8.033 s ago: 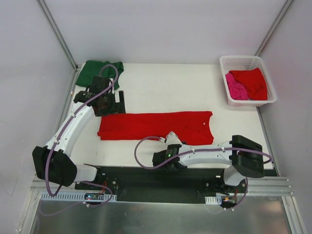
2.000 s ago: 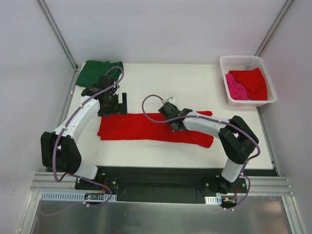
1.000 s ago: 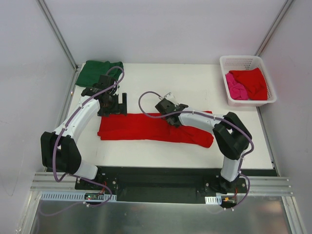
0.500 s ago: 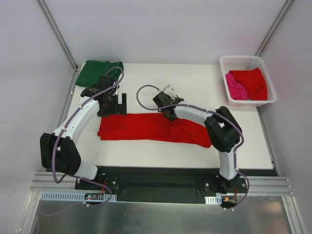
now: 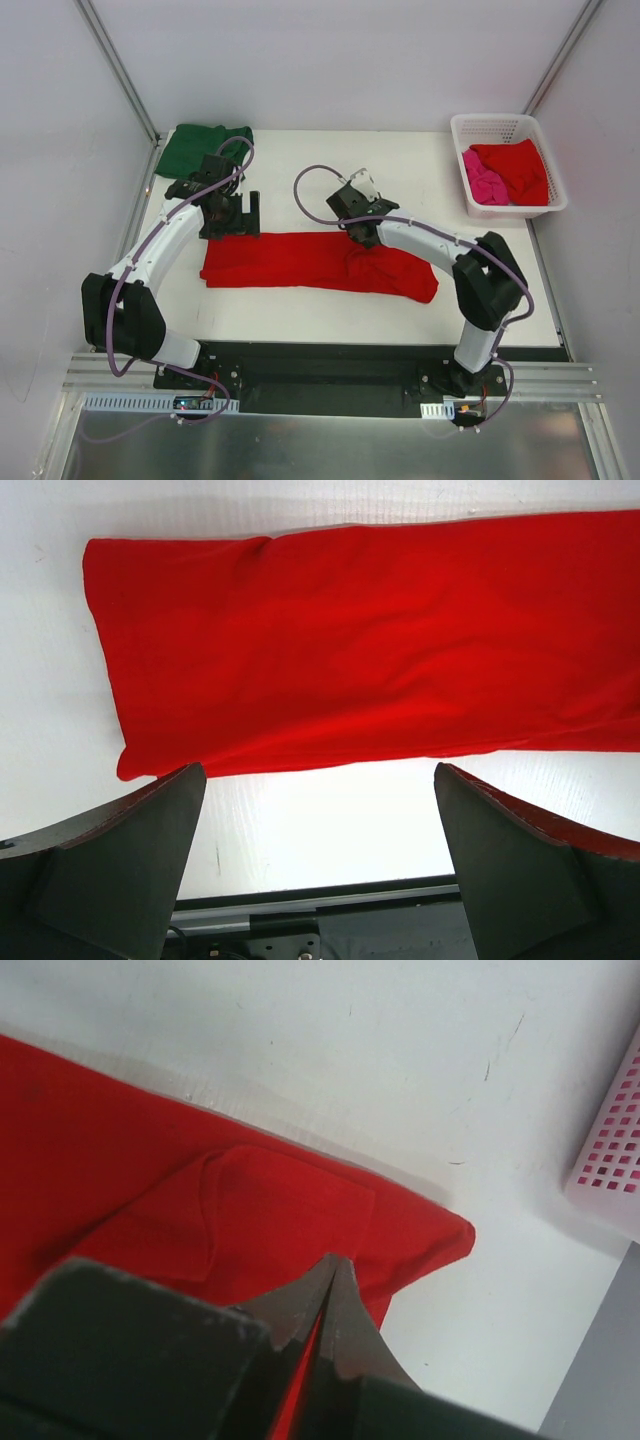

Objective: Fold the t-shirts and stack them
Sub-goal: Fold the tshirt

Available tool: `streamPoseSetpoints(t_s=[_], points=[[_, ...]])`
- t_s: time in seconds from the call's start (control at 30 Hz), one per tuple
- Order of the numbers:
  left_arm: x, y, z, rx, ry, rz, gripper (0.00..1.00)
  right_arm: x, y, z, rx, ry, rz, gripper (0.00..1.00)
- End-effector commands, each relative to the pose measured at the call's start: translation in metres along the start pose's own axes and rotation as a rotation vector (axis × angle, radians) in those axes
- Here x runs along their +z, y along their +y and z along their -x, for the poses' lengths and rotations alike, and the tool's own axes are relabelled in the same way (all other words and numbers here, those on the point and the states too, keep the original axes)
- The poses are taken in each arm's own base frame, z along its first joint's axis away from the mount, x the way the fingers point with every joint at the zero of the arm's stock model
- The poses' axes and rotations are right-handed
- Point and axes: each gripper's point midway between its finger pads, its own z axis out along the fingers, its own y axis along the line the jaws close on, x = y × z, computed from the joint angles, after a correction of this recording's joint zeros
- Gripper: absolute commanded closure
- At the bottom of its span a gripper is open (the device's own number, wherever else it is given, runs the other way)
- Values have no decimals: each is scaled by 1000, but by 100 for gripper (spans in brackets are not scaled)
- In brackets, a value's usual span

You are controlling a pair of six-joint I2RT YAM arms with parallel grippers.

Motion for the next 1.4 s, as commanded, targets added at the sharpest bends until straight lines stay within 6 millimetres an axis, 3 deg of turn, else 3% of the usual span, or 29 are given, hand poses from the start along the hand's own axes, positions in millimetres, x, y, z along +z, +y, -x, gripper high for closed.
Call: streamPoseSetpoints(t_s=[0.0, 0.33, 0.9, 1.17, 1.37], points=[[-6, 2, 1, 0, -19, 1, 1, -23, -9, -6, 98, 8, 66, 99], [-10, 4, 6, 2, -40, 13, 1, -20, 40, -29, 163, 106, 260, 99], [-11, 7, 3, 6, -43, 24, 1, -3, 54, -45, 150, 174, 266, 99], [-13, 9, 2, 5, -48, 31, 1, -4, 67, -34, 186, 160, 334, 99], [-13, 10, 3, 4, -51, 31, 1, -5, 78, -12, 230, 93, 400, 99]])
